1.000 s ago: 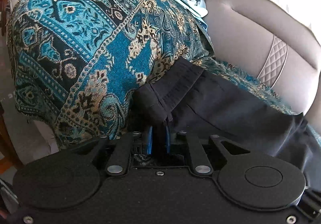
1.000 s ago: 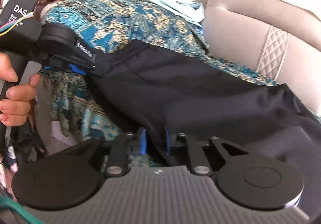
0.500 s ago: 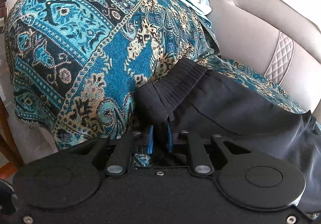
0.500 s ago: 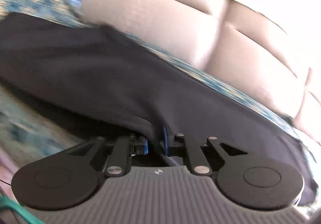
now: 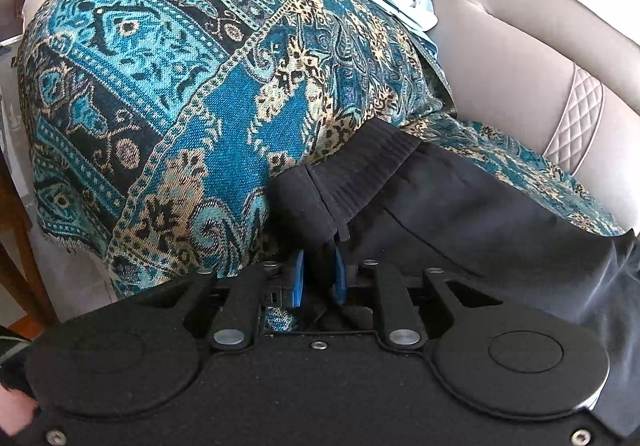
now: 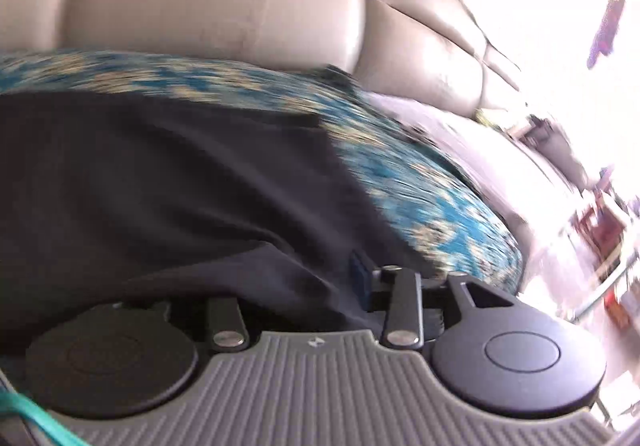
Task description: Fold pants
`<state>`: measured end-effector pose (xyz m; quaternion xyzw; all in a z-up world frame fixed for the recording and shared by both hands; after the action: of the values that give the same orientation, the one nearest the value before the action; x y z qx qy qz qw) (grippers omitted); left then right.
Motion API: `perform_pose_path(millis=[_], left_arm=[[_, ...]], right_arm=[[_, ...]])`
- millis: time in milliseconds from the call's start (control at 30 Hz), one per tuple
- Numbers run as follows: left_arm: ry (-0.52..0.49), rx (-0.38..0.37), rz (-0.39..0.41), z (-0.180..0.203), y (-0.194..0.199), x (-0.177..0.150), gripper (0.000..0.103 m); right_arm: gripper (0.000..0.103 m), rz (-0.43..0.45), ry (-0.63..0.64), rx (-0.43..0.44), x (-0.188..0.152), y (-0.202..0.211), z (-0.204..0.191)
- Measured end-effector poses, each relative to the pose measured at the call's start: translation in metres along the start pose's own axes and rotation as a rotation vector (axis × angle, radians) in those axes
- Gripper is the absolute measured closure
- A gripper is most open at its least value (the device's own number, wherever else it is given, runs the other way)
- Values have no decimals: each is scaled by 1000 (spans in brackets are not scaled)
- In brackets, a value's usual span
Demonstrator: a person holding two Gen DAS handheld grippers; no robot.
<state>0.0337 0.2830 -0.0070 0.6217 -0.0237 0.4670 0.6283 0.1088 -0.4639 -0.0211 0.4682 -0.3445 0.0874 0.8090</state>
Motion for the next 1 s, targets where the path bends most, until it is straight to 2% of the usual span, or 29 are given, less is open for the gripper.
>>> perform_pose_path(millis=[33, 100, 133, 200, 500, 633, 733, 767, 800, 900, 1000], left_arm=[[0, 0, 1, 0, 0, 0, 85], [2, -3, 5, 0, -1, 1, 85], [2, -4, 7, 0, -1, 0, 85], [3, -3, 10, 0, -1, -1, 85], [1, 23, 15, 4, -1, 0, 84], [-13, 8, 55, 10, 18, 1, 55], [-26, 27, 119, 14, 42, 2, 50], [-36, 37, 141, 17, 50, 3, 48], [-56, 45, 172, 22, 59, 3, 48], [-157, 12, 221, 51, 78, 4, 48], [-279, -64, 215, 96, 82, 2, 58]], right_arm=[[37, -7, -31, -22, 2, -8, 10], [24, -13, -101, -48, 2, -22, 32], [23, -12, -139, -60, 1, -28, 41], [15, -10, -203, -71, 0, -37, 61], [12, -45, -432, -227, -4, -60, 117], [8, 31, -557, -263, -4, -37, 134], [1, 139, -594, -308, 2, -13, 136], [1, 174, -616, -290, 5, -5, 135], [0, 207, -633, -235, 11, 1, 133], [0, 273, -635, 16, 22, 18, 114], [1, 253, -518, 288, 42, 23, 74]])
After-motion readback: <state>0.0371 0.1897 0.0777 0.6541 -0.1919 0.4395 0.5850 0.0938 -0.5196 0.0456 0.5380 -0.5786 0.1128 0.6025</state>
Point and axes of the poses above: each gripper's, at about its wrist camera, not at the fingertips, and y roughly against the way its jaws point, z to its right, x to its top, the point moved 3 cm from there along -y, roughly the way its jaws point, and after that the axes turned 12 degrees about -z, right-handed, at the moved point
